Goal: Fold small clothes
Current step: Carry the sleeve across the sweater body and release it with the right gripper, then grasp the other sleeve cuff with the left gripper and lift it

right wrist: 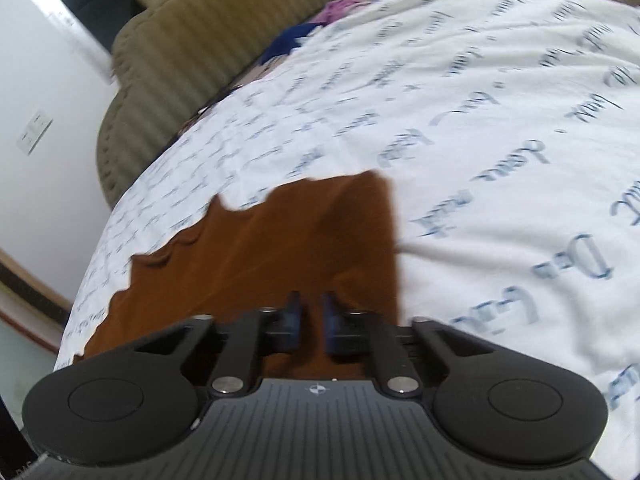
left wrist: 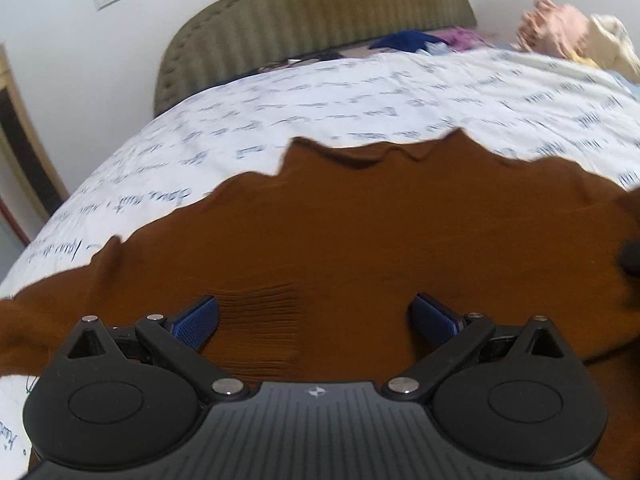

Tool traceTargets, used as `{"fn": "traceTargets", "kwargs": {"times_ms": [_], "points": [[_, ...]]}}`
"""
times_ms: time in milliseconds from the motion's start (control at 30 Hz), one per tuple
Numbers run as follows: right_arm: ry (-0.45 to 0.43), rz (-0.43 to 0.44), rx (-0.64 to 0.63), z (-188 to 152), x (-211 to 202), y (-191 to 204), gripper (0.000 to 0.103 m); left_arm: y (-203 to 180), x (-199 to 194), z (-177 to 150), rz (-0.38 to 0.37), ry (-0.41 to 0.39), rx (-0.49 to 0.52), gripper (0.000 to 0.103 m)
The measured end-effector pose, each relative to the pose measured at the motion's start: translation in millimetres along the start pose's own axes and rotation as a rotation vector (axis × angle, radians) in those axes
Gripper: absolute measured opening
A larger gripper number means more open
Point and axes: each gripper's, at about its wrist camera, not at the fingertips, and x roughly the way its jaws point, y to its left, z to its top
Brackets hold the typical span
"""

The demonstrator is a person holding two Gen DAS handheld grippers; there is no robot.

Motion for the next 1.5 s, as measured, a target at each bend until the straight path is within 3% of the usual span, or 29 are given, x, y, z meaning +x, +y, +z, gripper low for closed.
{"fn": "traceTargets", "kwargs": {"times_ms": [133, 267, 400, 500, 667, 767, 833, 867, 967, 1067, 1133, 1333, 1500], "points": [[0.001, 0.028, 0.021, 1.4, 1.5, -12.4, 0.0, 27.7, 6.2, 1.3, 0.099, -0.007, -0.023, 0.103], [0.002, -0.008, -0.046, 1.3, 0.6, 1.6, 0.0, 60.3, 9.4, 1.1, 0.184, 0.002, -0.044, 0.103], [0.001, -0.017, -0.083, 2.3, -4.1, 14.2, 0.015, 98.0, 6.7, 1.9, 0.305, 0.006, -0.067, 0.103], [-0.031, -0.012, -0.124, -0.7, -13.3, 28.6, 0.025, 135.4, 2.1, 3.1, 0.308, 0.034, -0.161, 0.103], [-0.023, 0.051, -0.192, -6.7, -17.7, 58.5, 0.027, 162.5, -18.8, -1.7, 0.239, 0.012, -0.288, 0.103], [-0.006, 0.026, -0.209, -10.8, -9.9, 71.6, 0.031, 141.8, -19.5, -3.9, 0.234, 0.009, -0.22, 0.103], [0.031, -0.042, -0.186, -12.0, 2.4, 66.1, 0.035, 123.7, -8.1, -6.8, 0.245, 0.045, -0.163, 0.103], [0.04, -0.078, -0.167, -13.4, 8.2, 58.1, 0.031, 118.0, -2.4, -8.9, 0.236, 0.068, -0.151, 0.103], [0.018, -0.059, -0.132, -13.4, 4.8, 48.6, 0.03, 112.1, 1.8, -16.9, 0.24, 0.061, -0.146, 0.103], [-0.005, -0.061, -0.147, -13.9, -5.9, 61.9, 0.038, 122.2, -7.9, -17.1, 0.218, 0.05, -0.164, 0.103], [-0.029, -0.049, -0.174, -18.0, -13.4, 74.1, 0.038, 138.0, -16.4, -19.1, 0.205, 0.037, -0.202, 0.103], [-0.023, 0.072, -0.278, -41.4, -21.8, 130.8, 0.038, 206.2, -46.4, -38.9, 0.261, 0.003, -0.321, 0.103], [0.071, 0.212, -0.393, -75.5, -19.1, 196.6, 0.038, 286.8, -70.7, -62.8, 0.423, -0.002, -0.431, 0.103]]}}
